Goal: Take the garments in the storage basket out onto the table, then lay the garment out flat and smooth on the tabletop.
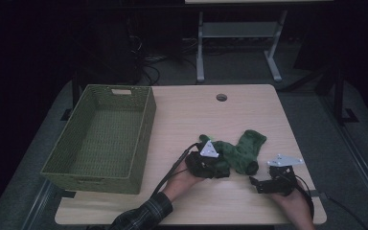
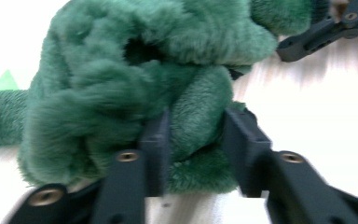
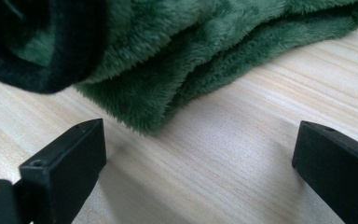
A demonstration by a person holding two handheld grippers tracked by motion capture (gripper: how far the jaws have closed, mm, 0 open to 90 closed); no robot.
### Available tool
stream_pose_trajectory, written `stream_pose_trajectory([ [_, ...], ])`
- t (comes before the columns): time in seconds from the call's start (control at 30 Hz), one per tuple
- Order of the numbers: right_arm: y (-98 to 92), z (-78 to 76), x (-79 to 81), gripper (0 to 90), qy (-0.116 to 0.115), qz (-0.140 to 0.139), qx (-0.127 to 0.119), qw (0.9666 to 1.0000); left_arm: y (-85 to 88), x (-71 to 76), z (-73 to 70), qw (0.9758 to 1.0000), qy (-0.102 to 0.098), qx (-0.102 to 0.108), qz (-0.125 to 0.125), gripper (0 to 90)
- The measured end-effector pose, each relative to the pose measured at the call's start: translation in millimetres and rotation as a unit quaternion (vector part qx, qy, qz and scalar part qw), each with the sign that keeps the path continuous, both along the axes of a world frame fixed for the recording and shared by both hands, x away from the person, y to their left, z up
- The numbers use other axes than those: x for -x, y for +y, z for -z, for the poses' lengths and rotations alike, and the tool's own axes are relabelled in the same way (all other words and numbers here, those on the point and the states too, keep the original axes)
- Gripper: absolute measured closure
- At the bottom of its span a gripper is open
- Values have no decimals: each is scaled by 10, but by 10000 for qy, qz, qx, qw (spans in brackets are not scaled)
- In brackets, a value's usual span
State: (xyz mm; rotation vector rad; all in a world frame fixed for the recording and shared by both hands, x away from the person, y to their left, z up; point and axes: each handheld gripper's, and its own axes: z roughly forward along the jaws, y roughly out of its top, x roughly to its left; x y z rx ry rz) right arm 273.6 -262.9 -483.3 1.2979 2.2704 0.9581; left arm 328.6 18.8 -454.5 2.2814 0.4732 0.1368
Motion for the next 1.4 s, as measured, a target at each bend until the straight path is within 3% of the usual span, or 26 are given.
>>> stream_pose_trajectory([
  [0.17,0,0,0,27,-1,-1,1,10000,13,-7,-9,10000,64,-41,58,864],
  [0.27,0,0,0,27,-1,1,-1,10000,26,16,-64,9999,85,5,121,871],
  [0.47,0,0,0,27,0,3,-2,10000,82,86,-252,9993,86,339,141,874],
  [0.77,1,0,0,27,0,4,-4,10000,185,78,-516,9981,-89,602,67,878],
  [1.1,-1,0,0,27,-3,-1,2,10000,312,-274,-704,9950,-184,867,-470,879],
  [1.27,0,0,0,27,0,2,-2,10000,363,-533,-591,9915,-10,932,-906,878],
  [1.4,0,0,0,27,1,3,-3,10000,378,-698,-436,9902,67,800,-1142,877],
])
